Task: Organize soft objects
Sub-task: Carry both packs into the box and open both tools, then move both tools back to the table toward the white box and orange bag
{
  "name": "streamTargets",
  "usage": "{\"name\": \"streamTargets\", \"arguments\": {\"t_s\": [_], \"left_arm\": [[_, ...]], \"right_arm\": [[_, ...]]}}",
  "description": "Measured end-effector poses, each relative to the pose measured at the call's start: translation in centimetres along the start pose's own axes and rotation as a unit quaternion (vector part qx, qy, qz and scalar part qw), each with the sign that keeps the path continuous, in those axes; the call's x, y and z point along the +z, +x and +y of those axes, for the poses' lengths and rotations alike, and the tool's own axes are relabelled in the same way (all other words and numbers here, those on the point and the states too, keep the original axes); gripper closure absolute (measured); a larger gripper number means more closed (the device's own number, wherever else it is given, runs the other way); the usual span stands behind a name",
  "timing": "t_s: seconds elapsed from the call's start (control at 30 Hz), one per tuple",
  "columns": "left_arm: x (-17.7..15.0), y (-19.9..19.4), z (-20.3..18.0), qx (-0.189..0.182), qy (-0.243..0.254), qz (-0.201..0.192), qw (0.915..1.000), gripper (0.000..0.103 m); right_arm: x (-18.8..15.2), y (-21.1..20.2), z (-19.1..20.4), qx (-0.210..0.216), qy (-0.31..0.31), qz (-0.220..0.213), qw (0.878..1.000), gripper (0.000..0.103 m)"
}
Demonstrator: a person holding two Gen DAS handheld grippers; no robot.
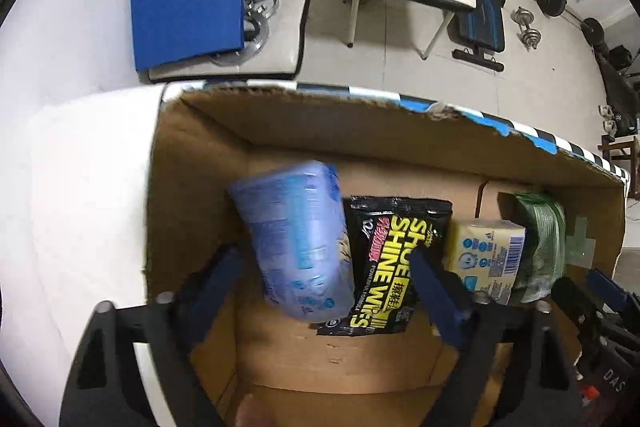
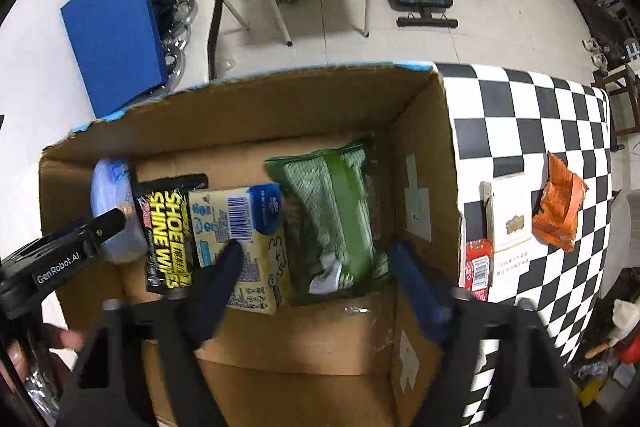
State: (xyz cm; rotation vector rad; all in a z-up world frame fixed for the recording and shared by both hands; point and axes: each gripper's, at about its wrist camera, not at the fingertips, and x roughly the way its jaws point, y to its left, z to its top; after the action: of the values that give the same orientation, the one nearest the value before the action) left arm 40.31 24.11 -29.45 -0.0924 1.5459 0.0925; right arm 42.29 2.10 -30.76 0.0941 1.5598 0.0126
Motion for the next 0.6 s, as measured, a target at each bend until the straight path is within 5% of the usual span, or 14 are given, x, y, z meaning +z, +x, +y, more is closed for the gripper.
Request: {"name": "streamTargets", "arguments": {"t_s": [0.1,0.2,0.6], "left_arm": [[-0.5,-0.7,-0.2,-0.006,0.004,-0.003,1.0000,0.008],[-1.0,-1.3,-0.3,-0.017,0.006,-0.008,0.9998,0.007],[-6.9,-4.0,-1.1,0.007,0.022,-0.060,0.9979,0.007]], "right_arm": [[-0.4,-0.6,0.3,0.002,-0.011,0.001,1.000,0.019],[-1.2,-1.2,0.7,0.001,-0.024,-0.004,1.000,0.003],[-6.9,-1.7,1.2,0.003,-0.045,-0.005,0.999,0.000]]}}
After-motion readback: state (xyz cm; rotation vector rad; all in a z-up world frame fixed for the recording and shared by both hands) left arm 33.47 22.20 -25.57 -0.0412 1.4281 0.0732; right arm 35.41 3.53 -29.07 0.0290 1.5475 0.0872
